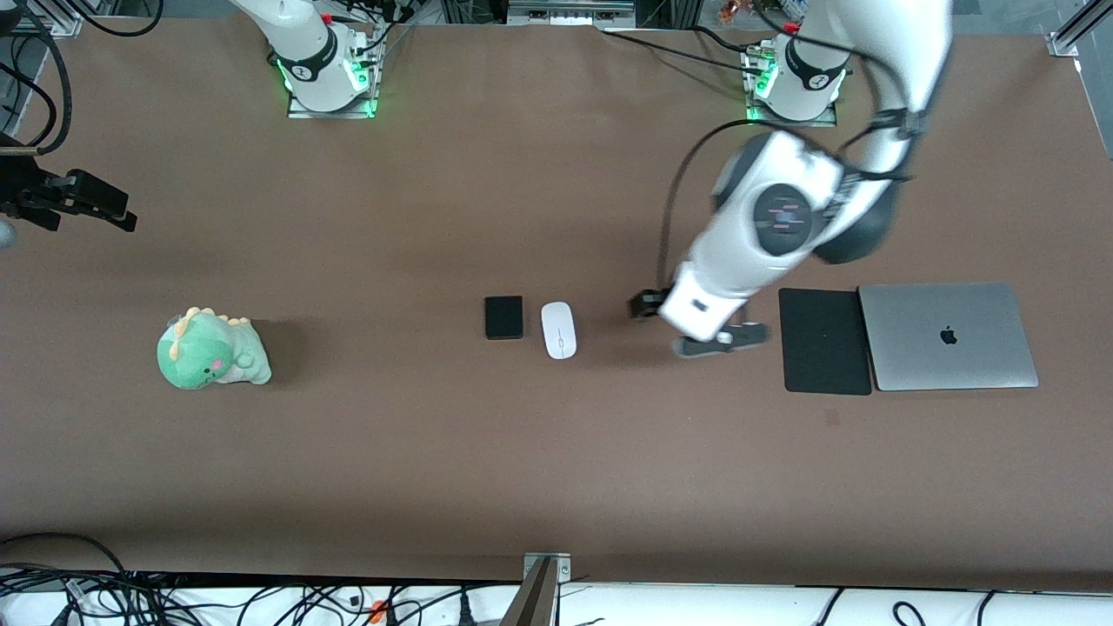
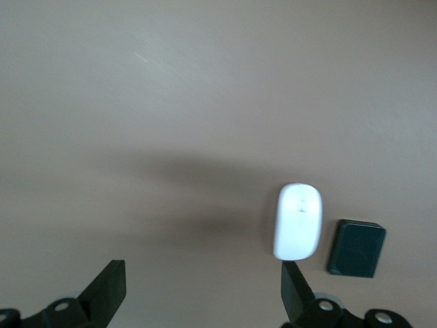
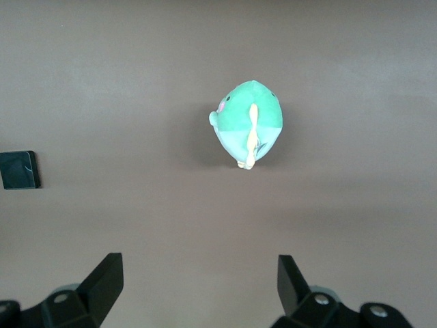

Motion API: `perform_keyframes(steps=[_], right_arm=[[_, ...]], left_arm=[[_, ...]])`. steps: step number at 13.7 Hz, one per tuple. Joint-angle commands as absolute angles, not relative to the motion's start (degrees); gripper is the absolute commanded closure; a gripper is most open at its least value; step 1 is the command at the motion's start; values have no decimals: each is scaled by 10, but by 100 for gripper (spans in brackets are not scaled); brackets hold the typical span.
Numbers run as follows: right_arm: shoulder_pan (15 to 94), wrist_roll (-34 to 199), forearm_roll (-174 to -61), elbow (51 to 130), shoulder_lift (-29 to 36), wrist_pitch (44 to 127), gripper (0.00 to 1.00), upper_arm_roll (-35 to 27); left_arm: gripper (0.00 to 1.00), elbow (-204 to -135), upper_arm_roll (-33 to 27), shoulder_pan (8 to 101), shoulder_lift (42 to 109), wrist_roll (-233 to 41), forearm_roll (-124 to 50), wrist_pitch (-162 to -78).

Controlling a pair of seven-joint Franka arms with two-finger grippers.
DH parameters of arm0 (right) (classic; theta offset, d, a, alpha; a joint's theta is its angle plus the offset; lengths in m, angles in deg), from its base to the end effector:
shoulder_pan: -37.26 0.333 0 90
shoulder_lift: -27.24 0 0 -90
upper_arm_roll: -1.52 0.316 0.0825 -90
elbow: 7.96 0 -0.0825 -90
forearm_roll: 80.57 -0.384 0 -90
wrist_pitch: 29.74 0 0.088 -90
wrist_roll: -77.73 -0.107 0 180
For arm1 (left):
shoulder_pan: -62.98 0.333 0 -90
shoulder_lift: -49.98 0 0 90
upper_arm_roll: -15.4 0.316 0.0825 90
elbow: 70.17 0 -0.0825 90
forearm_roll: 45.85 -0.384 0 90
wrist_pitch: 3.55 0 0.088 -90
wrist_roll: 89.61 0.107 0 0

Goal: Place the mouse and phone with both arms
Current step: 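Reach the left gripper over the white mouse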

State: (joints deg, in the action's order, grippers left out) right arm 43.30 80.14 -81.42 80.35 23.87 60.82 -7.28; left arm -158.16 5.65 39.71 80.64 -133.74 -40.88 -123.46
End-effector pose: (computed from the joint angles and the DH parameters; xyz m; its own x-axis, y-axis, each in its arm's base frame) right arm 0.5724 -0.0234 0.6065 0.9998 -0.0062 -0.0186 -0.0063 -1.0000 -0.0066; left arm 0.5934 -0.3694 0.3509 0.9633 0.2505 -0.0964 0.2618 -0.9560 0.1322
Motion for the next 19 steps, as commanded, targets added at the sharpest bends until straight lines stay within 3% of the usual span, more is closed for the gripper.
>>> perform_keyframes(steps=[1,3,7,19], right_arm=[[432,809,-806,790,235,604,0,-71],[432,809,-807,790,235,597,0,-71],[432,800,-813,793,239,562,0,-70],[486,728,-814,812,185,560,0,-62]], left_arm=[[0,-1462,69,331,933,-1451,-462,-1253],[0,-1414,72,300,994,-1493,-493,-1253],[0,-1411,99,261,1033,-1544,-496,-1294],[0,-1408,140,209,1055,-1579,-496,-1309]])
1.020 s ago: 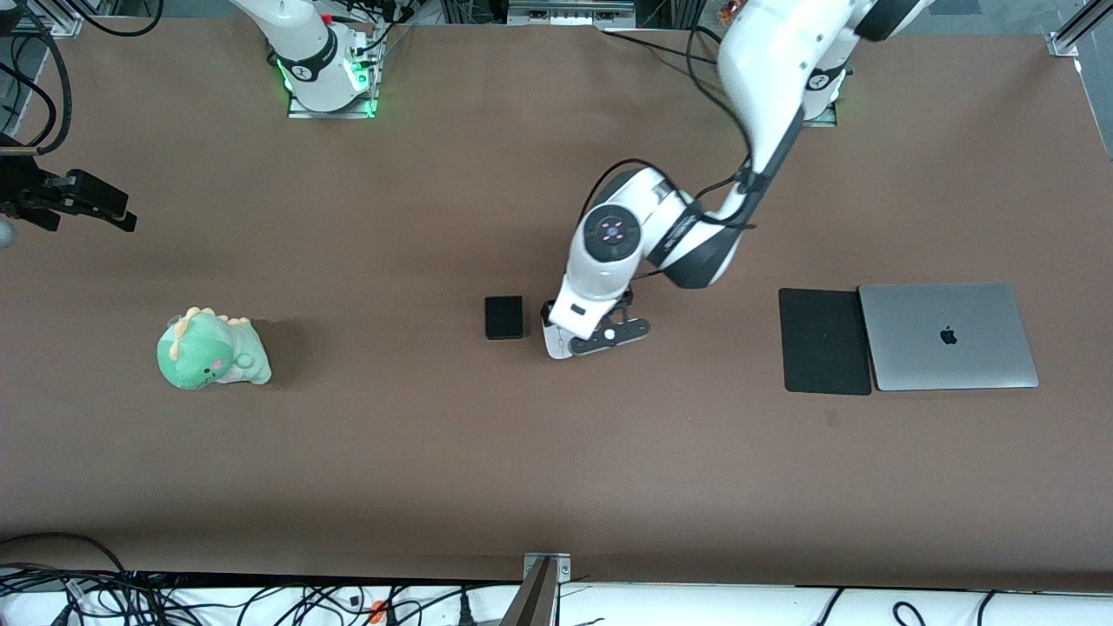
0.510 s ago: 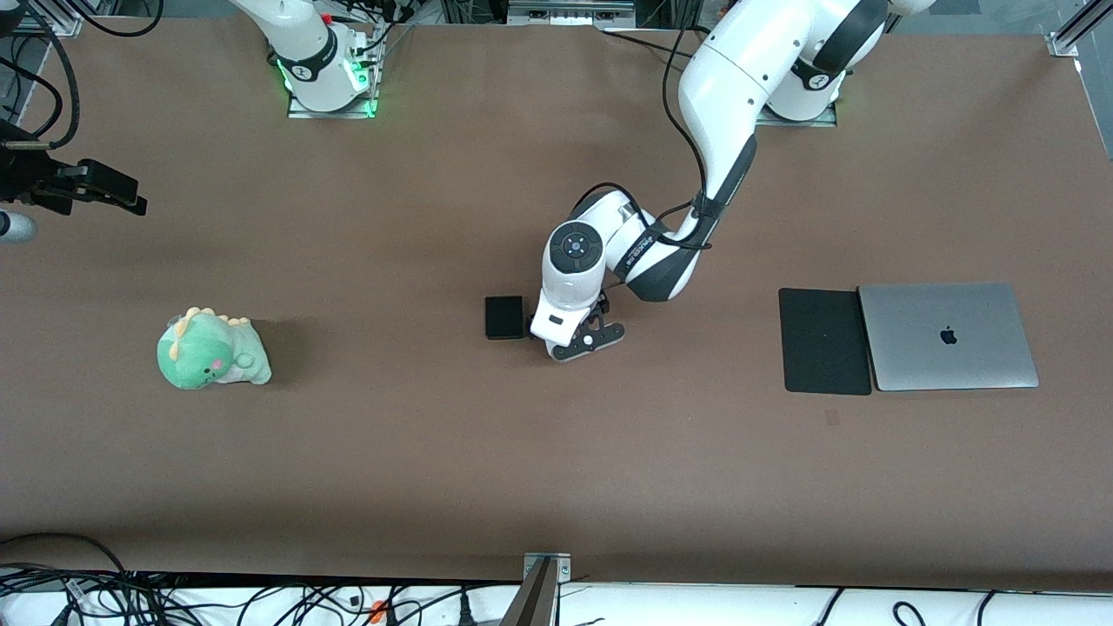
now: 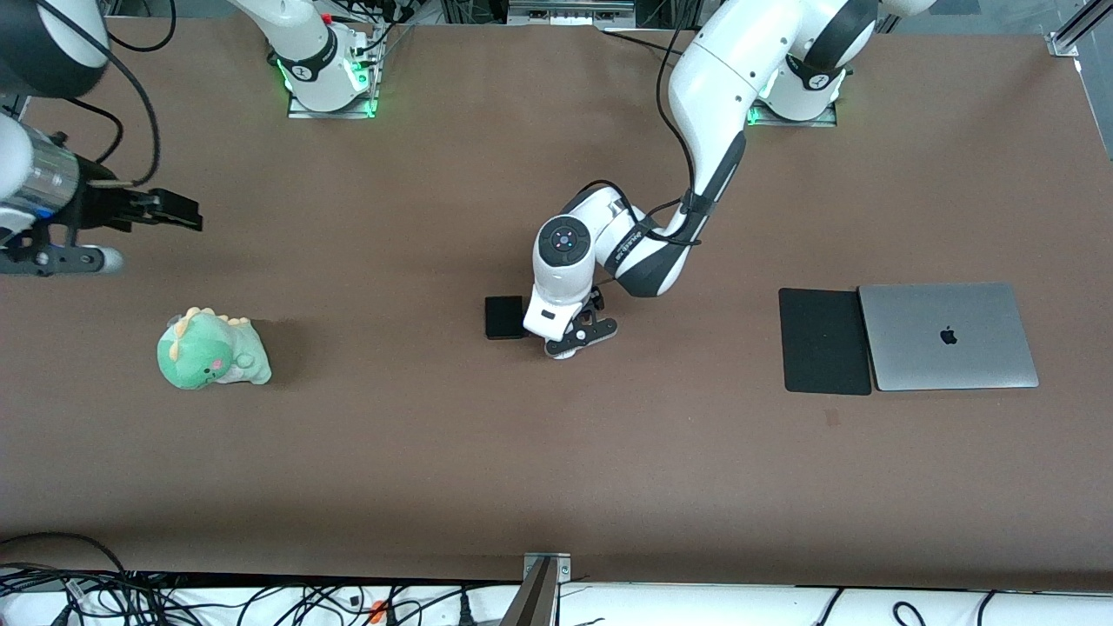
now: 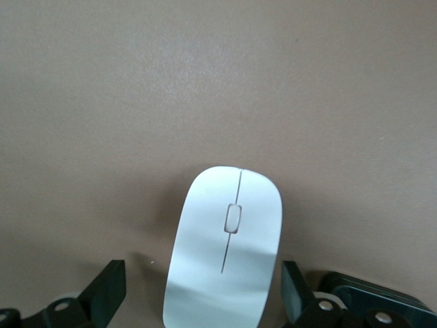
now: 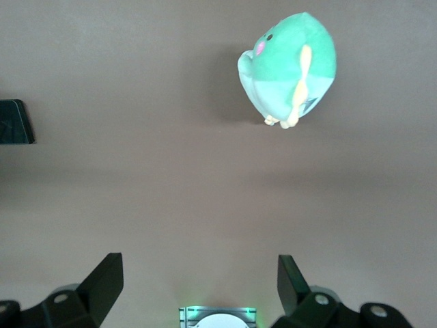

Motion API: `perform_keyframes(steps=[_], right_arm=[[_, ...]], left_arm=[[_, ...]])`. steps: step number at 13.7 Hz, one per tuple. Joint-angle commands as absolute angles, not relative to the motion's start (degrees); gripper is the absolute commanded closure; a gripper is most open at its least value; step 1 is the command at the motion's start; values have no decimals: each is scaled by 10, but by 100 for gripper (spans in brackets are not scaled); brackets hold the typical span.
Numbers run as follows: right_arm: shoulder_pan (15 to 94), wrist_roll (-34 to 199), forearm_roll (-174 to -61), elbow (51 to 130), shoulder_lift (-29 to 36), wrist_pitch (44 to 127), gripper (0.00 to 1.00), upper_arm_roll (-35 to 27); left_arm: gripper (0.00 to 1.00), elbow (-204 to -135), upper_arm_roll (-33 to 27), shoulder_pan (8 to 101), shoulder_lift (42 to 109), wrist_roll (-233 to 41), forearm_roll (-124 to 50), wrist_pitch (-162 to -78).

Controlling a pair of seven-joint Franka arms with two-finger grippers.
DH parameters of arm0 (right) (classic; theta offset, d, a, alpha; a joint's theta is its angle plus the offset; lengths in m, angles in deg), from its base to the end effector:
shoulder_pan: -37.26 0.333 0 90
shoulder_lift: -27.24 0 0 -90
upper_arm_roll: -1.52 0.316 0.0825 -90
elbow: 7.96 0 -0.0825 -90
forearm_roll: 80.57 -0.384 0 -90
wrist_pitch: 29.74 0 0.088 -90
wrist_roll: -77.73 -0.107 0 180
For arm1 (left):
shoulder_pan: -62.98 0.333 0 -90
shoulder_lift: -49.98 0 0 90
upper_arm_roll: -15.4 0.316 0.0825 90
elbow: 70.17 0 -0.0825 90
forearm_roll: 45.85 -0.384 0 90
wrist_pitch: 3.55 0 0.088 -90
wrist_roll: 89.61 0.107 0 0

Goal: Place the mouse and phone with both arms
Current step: 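Grasp the white mouse with the left gripper while the right gripper reaches out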

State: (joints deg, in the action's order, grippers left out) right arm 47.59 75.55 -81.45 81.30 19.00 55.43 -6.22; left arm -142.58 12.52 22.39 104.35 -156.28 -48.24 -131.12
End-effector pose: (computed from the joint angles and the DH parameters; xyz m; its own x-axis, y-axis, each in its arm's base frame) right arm 0.5804 0.0329 0.5430 0.9773 0.0047 -0.2119 0.0074 -0.9999 0.0121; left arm 0.5528 -0.5091 0.1810 0.9207 0.3903 -0.0009 0.3903 -0.9205 0.0167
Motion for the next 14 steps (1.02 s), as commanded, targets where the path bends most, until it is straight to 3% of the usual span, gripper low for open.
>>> perform_keyframes(steps=[1,4,6,8,14], right_arm=[[490,721,-814,812,178,564,0,-62],[503,691,-821,818,168,582,0,-62],[516,669,-821,823,163,591,0,-62],[519,657,-821,823,154,596,0,-62],[522,658,-822,821,138,603,0,-62]], left_arm=[[0,-1408,140,209,1055,-1580,-495,-1309],[2,-1407,140,209,1055,-1581,-495,-1308],[21,-1407,141,209,1055,-1579,-495,-1309],[33,-1407,141,210,1056,-1577,-496,-1309],[37,-1408,141,225,1049,-1571,-497,-1307]])
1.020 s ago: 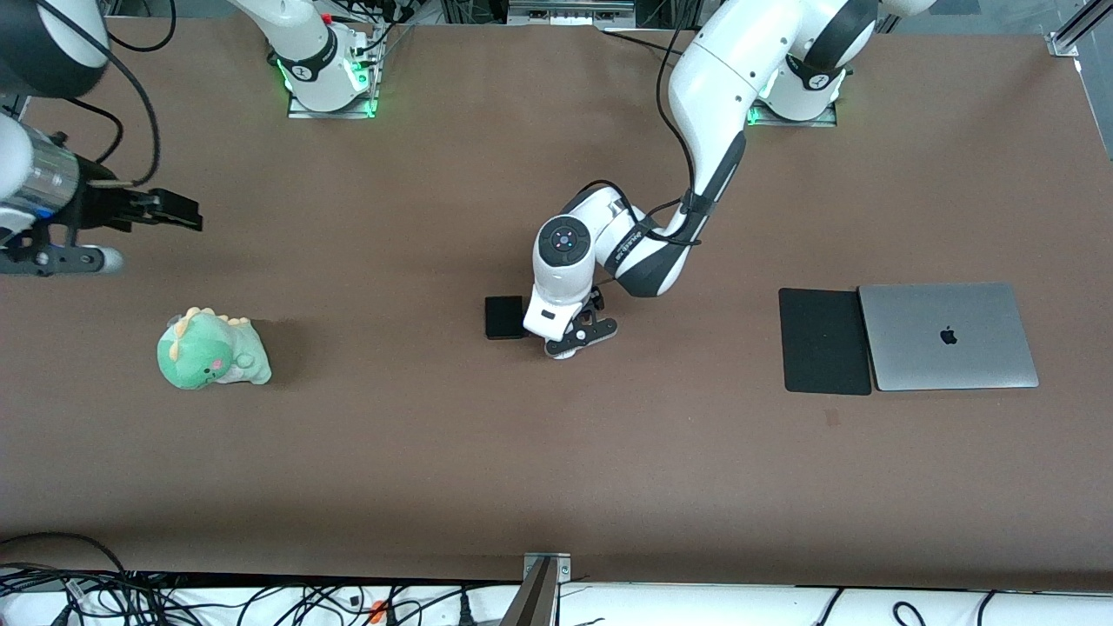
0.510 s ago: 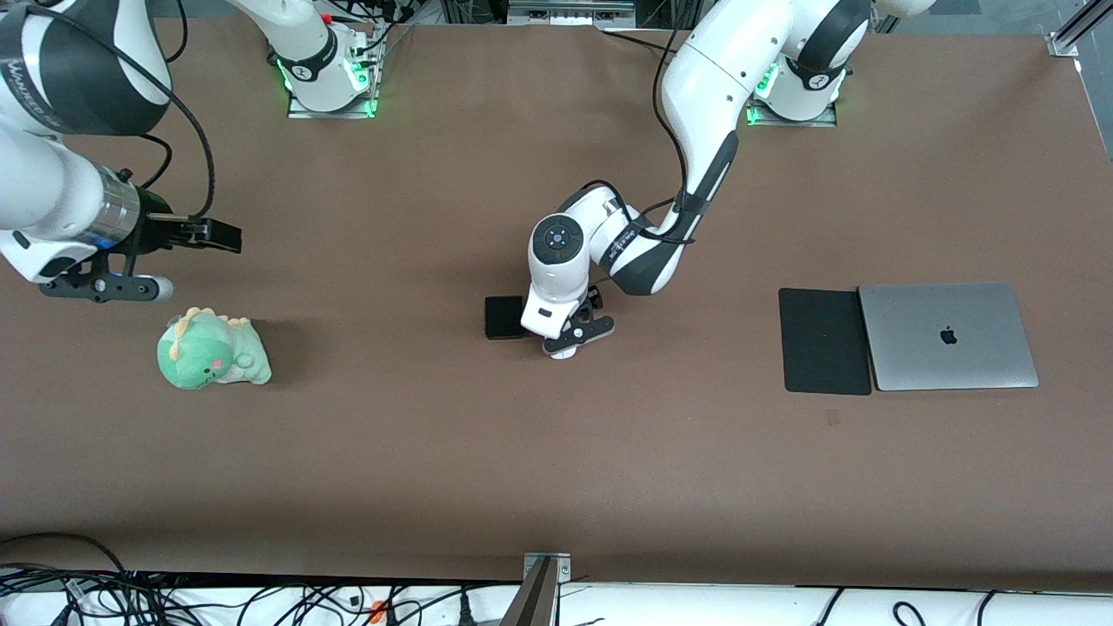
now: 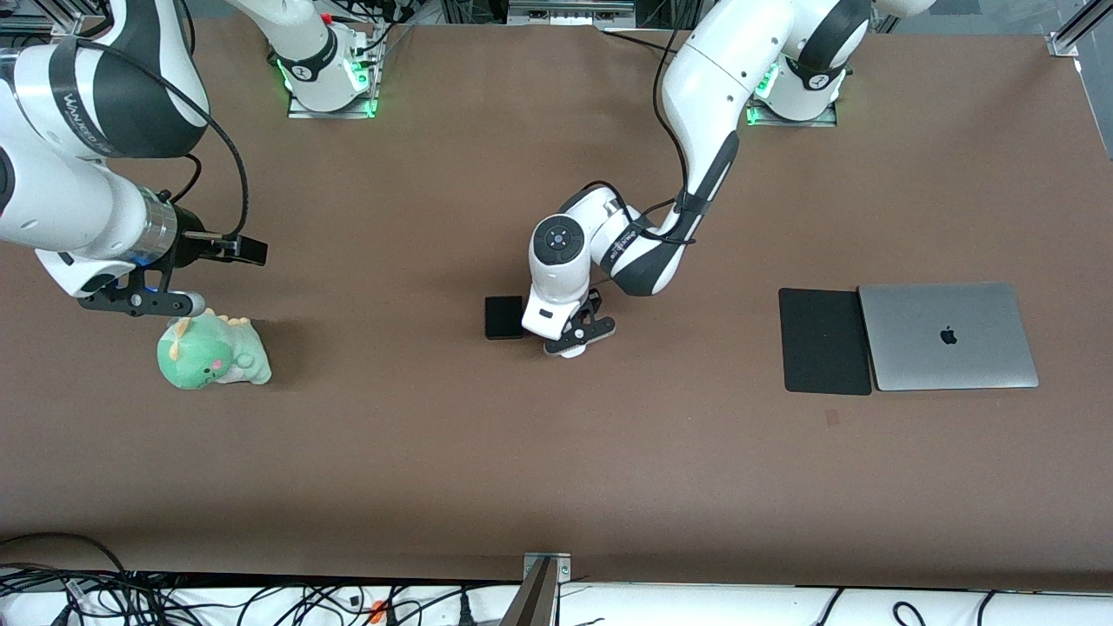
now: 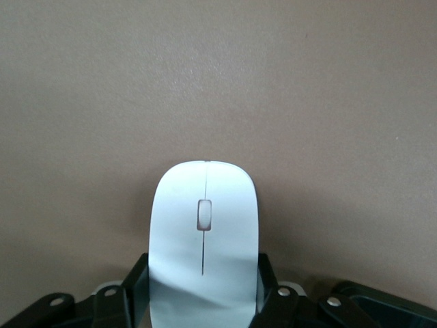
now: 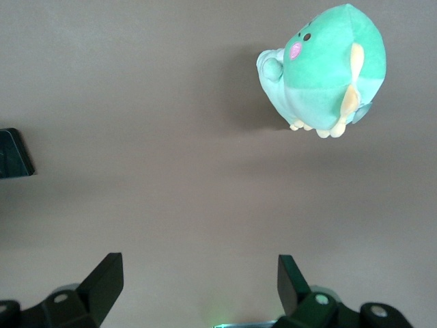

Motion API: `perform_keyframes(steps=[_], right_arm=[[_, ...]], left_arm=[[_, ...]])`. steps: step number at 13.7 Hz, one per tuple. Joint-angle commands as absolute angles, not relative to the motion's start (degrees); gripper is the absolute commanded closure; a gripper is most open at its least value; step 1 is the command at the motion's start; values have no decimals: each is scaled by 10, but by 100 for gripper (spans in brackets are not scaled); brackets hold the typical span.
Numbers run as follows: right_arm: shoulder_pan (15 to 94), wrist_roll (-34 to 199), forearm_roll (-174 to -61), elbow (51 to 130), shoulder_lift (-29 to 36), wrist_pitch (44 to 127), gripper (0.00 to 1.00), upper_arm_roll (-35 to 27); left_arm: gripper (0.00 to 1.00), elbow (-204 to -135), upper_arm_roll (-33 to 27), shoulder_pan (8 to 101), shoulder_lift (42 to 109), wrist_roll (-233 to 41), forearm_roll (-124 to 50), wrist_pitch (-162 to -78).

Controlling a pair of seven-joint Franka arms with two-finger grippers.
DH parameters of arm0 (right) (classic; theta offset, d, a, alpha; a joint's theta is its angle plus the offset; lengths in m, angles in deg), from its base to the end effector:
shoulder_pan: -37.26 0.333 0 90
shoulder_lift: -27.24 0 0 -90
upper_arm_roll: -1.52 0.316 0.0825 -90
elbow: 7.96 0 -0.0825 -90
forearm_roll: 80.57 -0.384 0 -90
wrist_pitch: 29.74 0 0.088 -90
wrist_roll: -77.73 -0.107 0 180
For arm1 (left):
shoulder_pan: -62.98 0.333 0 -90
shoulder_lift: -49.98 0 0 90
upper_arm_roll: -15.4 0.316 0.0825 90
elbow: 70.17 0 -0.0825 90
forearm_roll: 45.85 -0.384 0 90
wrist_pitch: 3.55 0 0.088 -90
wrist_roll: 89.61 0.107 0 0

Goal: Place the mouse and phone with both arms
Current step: 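Grasp the white mouse with the left gripper while the right gripper reaches out, then carry the mouse to the pad while the right gripper grasps the phone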

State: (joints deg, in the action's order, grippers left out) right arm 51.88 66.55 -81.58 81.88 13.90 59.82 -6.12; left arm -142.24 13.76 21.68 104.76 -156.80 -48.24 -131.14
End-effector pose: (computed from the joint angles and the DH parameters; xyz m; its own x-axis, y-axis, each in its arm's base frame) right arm 0.6003 0.0825 0.4906 0.9707 -0.0800 -0.2264 -0.0684 -0.9959 0.0585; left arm 0.5550 -0.5072 0.1779 0.9169 0.3989 0.0144 0.3988 -0.9170 0.0084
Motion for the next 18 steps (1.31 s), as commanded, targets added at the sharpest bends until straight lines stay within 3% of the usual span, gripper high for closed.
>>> perform_keyframes(steps=[1,10,13,18], right_arm=[[525,657,-824,819,134,603,0,-62],[565,612,-859,819,95,666,0,-62],[607,544,-864,822,65,727,0,-62],[663,507,-865,824,4,823,0,-62]], left_arm=[[37,-1408,141,230,1047,-1565,-496,-1306],[37,-1466,141,415,924,-1374,-500,-1227],[37,-1532,140,485,864,-1259,-499,-1227],[35,-1707,140,570,749,-1076,-500,-1273]])
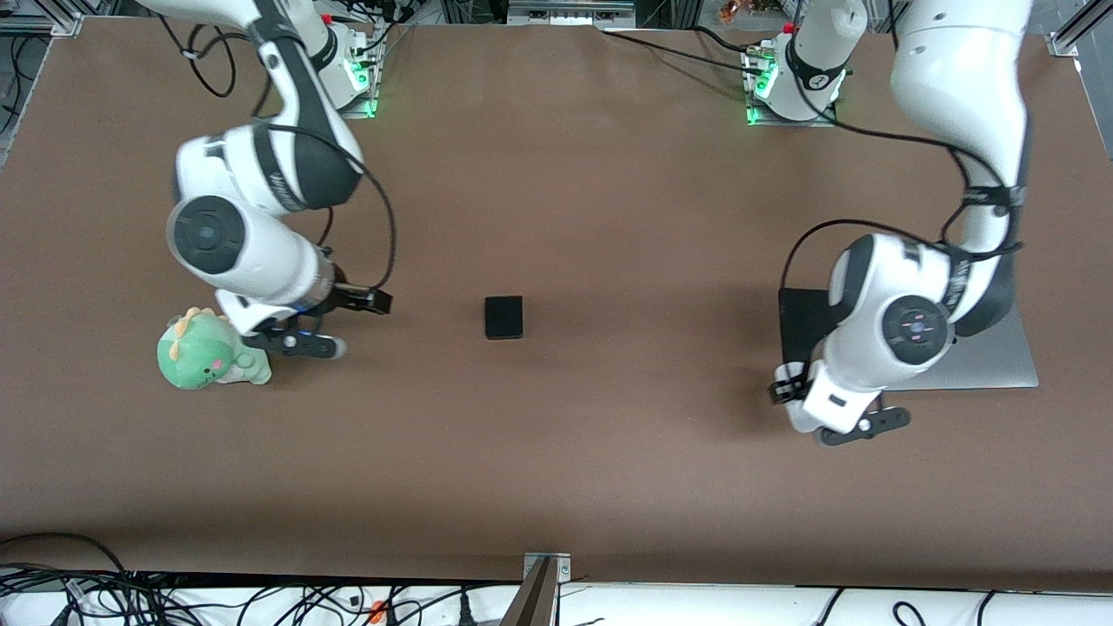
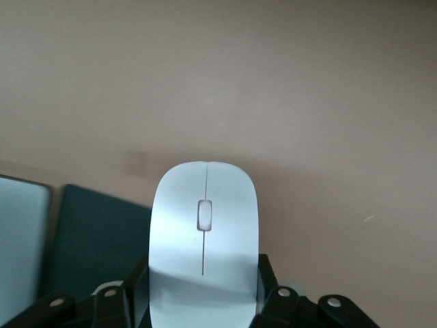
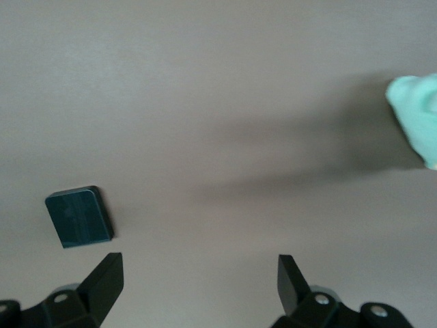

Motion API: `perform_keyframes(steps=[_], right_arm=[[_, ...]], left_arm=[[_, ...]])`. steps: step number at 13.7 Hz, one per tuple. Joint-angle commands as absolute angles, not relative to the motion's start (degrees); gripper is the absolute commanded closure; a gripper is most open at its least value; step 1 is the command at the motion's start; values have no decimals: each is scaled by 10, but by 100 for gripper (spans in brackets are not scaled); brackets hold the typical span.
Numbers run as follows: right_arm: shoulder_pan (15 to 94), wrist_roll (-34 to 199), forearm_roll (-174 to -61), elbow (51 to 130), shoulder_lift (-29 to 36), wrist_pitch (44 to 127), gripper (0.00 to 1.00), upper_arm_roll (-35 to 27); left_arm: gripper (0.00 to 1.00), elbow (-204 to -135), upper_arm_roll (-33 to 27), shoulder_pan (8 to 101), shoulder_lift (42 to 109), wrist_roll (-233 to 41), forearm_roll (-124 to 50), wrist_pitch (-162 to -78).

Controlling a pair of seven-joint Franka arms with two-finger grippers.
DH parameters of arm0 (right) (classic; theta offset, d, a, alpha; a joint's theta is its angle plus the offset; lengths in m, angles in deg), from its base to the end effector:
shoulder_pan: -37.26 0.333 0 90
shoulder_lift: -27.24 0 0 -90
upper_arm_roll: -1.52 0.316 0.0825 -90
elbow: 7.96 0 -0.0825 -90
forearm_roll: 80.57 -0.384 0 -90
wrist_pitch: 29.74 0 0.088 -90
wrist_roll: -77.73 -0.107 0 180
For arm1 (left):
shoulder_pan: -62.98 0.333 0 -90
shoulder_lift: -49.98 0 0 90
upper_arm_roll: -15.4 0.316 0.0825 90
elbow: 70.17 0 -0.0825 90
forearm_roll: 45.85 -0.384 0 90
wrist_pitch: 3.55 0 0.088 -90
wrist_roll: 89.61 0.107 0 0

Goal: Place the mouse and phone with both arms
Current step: 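Carry the mouse to the pad while the right gripper grasps the phone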

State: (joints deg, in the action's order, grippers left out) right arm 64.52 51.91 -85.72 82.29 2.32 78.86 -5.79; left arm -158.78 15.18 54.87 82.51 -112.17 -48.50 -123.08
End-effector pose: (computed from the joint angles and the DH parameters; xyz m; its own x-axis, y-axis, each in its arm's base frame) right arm 0.6198 0.2431 0.3817 0.9855 -0.1272 -0.1119 -0.1254 -0.9918 0.0232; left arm 0.6888 -0.0981 0.3177 0.9745 0.2239 -0.0119 0.2232 -0.9737 -0.0456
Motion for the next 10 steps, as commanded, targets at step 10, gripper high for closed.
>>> perform_keyframes(steps=[10], right_arm=[[789,400,-864,852,-115,1063,0,-62]], left_arm=[[32,-1959,140,617,730,-1010,-512,-1554]])
